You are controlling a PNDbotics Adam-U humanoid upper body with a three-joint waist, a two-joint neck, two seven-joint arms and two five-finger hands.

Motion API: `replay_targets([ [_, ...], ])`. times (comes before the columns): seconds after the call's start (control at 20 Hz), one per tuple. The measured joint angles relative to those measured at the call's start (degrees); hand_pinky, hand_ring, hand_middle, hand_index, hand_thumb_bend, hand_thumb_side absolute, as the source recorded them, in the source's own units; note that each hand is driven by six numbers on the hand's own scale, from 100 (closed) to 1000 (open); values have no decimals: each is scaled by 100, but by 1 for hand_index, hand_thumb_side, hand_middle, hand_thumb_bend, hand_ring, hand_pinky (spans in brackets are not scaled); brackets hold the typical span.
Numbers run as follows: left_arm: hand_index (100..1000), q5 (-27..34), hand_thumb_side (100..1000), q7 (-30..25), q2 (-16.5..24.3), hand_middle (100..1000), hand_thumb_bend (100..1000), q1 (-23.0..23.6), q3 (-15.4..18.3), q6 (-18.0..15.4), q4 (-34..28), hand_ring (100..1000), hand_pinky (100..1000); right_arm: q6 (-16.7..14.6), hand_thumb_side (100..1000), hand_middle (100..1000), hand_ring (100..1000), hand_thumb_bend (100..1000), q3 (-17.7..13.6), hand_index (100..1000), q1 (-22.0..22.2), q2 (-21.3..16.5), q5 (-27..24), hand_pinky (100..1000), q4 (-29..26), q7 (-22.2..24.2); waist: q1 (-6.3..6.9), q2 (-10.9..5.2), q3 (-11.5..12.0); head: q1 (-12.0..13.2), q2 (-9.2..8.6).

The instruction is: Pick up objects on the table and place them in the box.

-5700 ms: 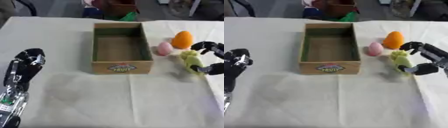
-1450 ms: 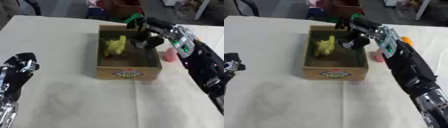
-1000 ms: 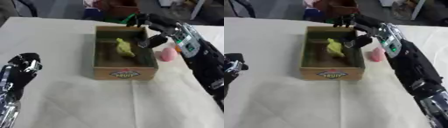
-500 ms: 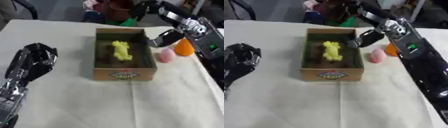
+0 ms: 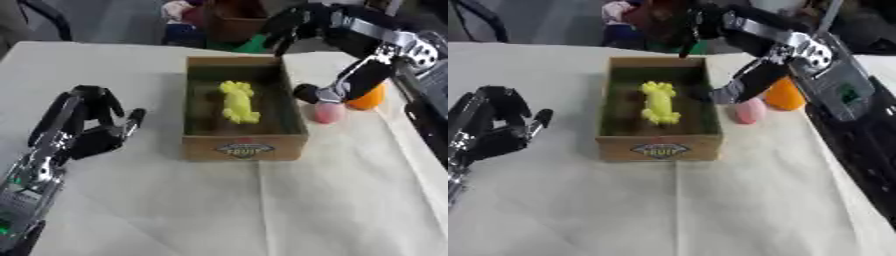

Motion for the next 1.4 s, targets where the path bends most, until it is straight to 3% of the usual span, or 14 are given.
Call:
replay_targets([
  [0.05, 293, -17, 140, 20, 5, 100, 265, -17, -1, -27, 0, 194, 277, 48, 236, 854, 808, 328, 0, 904, 1, -1, -48, 698, -4, 48, 0, -1, -6, 1, 5],
  [0.1, 273, -26, 148, 63, 5, 100, 250, -19, -2, -62, 1, 184, 268, 88, 244, 856, 810, 279, -2, 909, 3, -4, -99, 700, -16, 88, 0, -2, -17, 1, 15],
  [0.15, 255, -26, 147, 137, 5, 100, 249, -19, -4, -94, 4, 172, 258, 116, 297, 865, 818, 101, -14, 921, 7, -14, -139, 707, -32, 116, 0, -4, -22, 1, 20],
  [0.25, 245, -14, 145, 345, 5, 100, 248, -19, -18, -143, 30, 168, 254, 154, 390, 889, 837, 100, -40, 951, 43, -49, -169, 725, -46, 154, 0, -13, -25, 6, 35],
  [0.4, 250, -3, 146, 712, 1, 100, 226, -20, -21, -193, 34, 186, 279, 214, 363, 876, 821, 100, -50, 952, 117, -81, -194, 719, -103, 214, -2, -16, -36, 29, 37],
  [0.45, 273, -1, 141, 808, 0, 100, 256, -21, -31, -197, 34, 210, 305, 235, 372, 866, 813, 100, -51, 945, 134, -92, -227, 711, -128, 235, -2, -18, -45, 37, 37],
  [0.5, 304, 0, 127, 856, 0, 100, 263, -21, -45, -183, 35, 232, 327, 247, 305, 843, 799, 100, -57, 915, 153, -97, -259, 701, -142, 247, -1, -23, -56, 45, 38],
  [0.55, 359, 5, 124, 853, -1, 132, 358, -20, -73, -156, 38, 268, 367, 251, 287, 833, 794, 100, -86, 896, 166, -114, -269, 695, -141, 251, 1, -28, -61, 49, 38],
  [0.6, 410, 9, 129, 807, -1, 188, 392, -15, -90, -118, 43, 299, 401, 246, 291, 828, 795, 100, -132, 887, 190, -153, -265, 697, -132, 246, 3, -31, -63, 51, 38],
  [0.7, 449, 27, 139, 673, -1, 229, 363, 62, -84, -61, 43, 322, 425, 199, 311, 832, 805, 100, -250, 889, 244, -286, -132, 704, -56, 199, 7, -31, -73, 51, 38],
  [0.95, 479, 259, 189, 724, -1, 253, 234, 395, 220, 46, -8, 340, 445, -70, 347, 861, 821, 100, -621, 903, 328, -682, 917, 713, 717, -70, 29, -31, -65, 32, 38],
  [1.25, 486, 632, 191, 1099, -1, 260, 220, 622, 546, 77, -104, 346, 453, -628, 343, 872, 819, 100, -1188, 904, 292, -842, 2416, 705, 2401, -628, 70, 17, -22, -25, 35],
  [1.3, 487, 673, 193, 1132, -1, 263, 219, 640, 575, 69, -121, 349, 455, -736, 296, 871, 819, 100, -1273, 904, 269, -842, 2657, 704, 2688, -736, 78, 24, -16, -36, 34],
  [1.4, 493, 717, 194, 1160, -1, 270, 218, 648, 612, 51, -147, 355, 460, -898, 350, 867, 815, 104, -1409, 902, 226, -842, 3127, 700, 3212, -966, 87, 39, -4, -52, 33],
])
